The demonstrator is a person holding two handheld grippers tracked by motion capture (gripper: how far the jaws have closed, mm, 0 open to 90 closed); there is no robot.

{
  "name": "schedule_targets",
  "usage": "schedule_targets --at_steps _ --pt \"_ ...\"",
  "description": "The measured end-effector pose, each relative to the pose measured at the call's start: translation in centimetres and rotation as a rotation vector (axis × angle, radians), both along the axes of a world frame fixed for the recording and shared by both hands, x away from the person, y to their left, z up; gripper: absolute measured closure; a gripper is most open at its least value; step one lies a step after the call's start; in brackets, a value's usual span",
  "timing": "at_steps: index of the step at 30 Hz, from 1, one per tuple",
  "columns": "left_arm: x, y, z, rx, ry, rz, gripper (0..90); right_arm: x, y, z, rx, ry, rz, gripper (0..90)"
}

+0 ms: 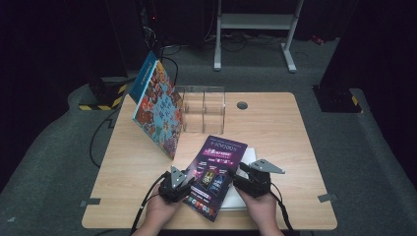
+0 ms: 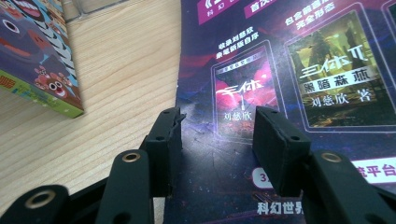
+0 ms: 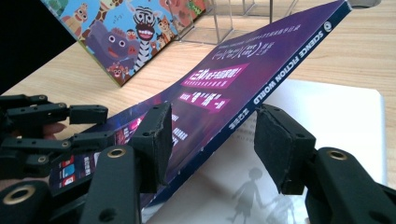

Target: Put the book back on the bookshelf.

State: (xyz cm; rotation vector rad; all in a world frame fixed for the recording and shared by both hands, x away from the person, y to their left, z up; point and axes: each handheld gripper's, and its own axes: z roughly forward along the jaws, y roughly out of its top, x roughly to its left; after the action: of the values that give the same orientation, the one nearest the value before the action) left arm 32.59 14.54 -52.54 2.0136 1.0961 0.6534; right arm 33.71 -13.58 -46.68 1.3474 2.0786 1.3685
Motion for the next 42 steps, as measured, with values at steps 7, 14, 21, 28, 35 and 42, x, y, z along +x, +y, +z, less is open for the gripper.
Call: schedule_targets --at_steps 7,14,21,28,35,42 --pt "0.1 0.0 0.0 -0.009 0.006 -0.001 54.9 0.4 0.7 -0.3 -0.007 -0.001 -0.009 49.8" --pt "0.2 -0.1 0.0 -0.015 0.010 0.003 55.2 0.6 0.6 -0.2 0.001 -0.016 -0.040 61.4" --pt "0.4 0.0 0.0 -0.039 0.028 0.023 55.4 0.3 0.4 -0.1 0.032 -0.018 -0.004 60.7" --pt "0.4 -0.3 0.0 -0.051 0.035 0.038 57.3 -0.4 0.7 -0.3 0.051 -0.033 0.004 65.7" --pt "0.4 -0.2 0.0 -0.051 0.034 0.036 57.3 -0.5 0.8 -0.4 0.057 -0.029 0.005 65.8" --pt "0.4 -0.2 0.0 -0.052 0.033 0.035 57.4 -0.3 1.2 -0.9 0.046 0.005 0.009 63.6"
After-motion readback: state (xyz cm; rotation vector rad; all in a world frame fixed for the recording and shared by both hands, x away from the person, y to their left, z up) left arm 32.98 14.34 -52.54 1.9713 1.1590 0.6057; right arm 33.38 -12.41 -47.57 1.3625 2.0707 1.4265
